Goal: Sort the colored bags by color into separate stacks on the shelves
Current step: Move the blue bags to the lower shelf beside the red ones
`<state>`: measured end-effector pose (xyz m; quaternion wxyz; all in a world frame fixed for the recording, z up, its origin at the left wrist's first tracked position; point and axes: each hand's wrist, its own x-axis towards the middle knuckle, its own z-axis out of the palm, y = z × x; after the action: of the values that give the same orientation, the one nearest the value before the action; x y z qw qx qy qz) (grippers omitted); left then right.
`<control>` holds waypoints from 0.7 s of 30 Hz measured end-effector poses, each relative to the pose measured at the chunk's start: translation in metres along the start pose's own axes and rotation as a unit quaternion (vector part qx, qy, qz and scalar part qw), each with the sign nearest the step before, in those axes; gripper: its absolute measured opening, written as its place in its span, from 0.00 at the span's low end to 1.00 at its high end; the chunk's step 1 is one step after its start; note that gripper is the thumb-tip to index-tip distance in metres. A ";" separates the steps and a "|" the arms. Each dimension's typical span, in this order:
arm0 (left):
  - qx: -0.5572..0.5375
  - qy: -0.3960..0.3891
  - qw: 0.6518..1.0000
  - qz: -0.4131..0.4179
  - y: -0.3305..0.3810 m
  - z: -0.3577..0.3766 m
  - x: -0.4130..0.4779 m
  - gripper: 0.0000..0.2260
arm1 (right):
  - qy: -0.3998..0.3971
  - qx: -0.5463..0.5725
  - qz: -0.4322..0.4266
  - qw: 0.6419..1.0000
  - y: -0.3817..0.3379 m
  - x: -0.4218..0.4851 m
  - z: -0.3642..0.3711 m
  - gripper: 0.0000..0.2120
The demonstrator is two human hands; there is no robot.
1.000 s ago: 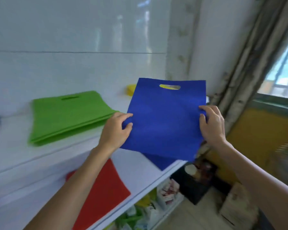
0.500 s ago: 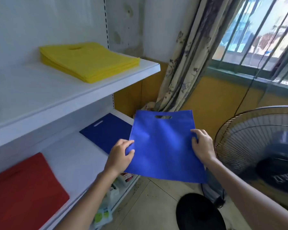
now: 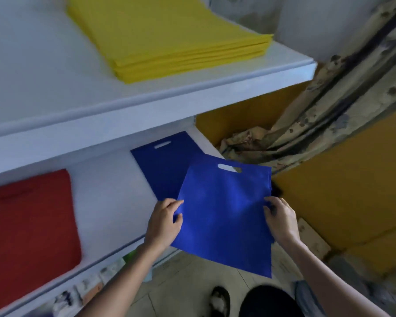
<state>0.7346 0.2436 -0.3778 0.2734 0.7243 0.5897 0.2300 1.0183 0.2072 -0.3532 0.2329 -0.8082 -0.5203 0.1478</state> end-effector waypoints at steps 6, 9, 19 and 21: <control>0.030 0.127 0.986 -0.105 -0.021 0.016 0.024 0.16 | -0.052 0.010 -0.134 0.990 -0.040 0.105 0.059 0.15; 0.047 0.152 0.973 -0.165 -0.024 0.028 0.033 0.18 | -0.102 0.040 -0.195 0.975 -0.064 0.141 0.082 0.19; 0.066 0.156 0.964 -0.207 -0.056 0.057 0.082 0.20 | -0.122 0.066 -0.294 0.946 -0.096 0.217 0.164 0.22; 0.074 0.161 0.960 -0.217 -0.064 0.061 0.089 0.20 | -0.126 0.038 -0.290 0.948 -0.089 0.225 0.178 0.21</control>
<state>0.7456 0.3327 -0.4655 0.1635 0.5508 0.7841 0.2345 0.9570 0.4829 -0.4564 0.2291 -0.5880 -0.7510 0.1944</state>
